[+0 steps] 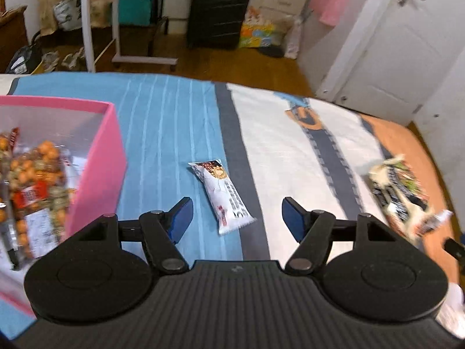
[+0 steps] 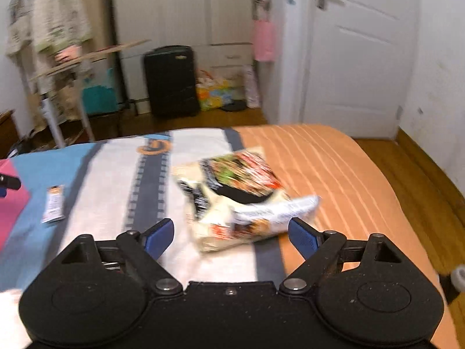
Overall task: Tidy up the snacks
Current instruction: 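Grasp a white snack bar with the left tool while the right tool grasps a white wrapped pack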
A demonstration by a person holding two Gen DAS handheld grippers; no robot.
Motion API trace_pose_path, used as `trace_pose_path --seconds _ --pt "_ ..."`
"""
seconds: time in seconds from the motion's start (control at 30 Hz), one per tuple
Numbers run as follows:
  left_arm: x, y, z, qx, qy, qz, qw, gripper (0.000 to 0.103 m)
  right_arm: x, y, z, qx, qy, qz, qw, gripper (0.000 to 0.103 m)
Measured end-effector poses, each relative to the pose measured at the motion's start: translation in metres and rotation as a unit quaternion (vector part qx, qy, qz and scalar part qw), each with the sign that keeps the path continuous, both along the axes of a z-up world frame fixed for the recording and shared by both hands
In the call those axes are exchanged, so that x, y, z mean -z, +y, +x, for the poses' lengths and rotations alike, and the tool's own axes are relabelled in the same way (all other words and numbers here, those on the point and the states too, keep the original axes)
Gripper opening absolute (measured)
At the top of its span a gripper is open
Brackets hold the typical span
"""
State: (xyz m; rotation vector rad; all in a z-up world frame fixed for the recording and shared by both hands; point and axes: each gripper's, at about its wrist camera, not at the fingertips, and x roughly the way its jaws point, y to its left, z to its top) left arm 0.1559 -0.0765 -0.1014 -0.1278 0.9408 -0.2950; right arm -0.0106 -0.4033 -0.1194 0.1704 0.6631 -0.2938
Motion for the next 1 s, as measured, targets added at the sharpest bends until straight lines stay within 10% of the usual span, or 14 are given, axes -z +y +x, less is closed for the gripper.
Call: trace_pose_path --seconds 0.3,0.63,0.8,1.0 --pt "0.042 -0.032 0.033 -0.07 -0.043 0.053 0.9952 0.078 0.031 -0.06 0.009 0.051 -0.033 0.171 0.983 0.089" --pt "0.075 -0.039 0.049 -0.07 0.003 0.063 0.9956 0.079 0.056 -0.063 0.035 0.116 -0.025 0.153 0.981 0.089" --pt "0.081 -0.033 0.055 -0.082 0.013 0.045 0.9955 0.08 0.056 -0.059 0.024 0.107 -0.029 0.145 0.983 0.053" --pt "0.077 -0.032 0.057 -0.046 0.015 0.048 0.9977 0.036 0.042 -0.05 0.019 0.095 -0.013 0.085 0.992 0.036"
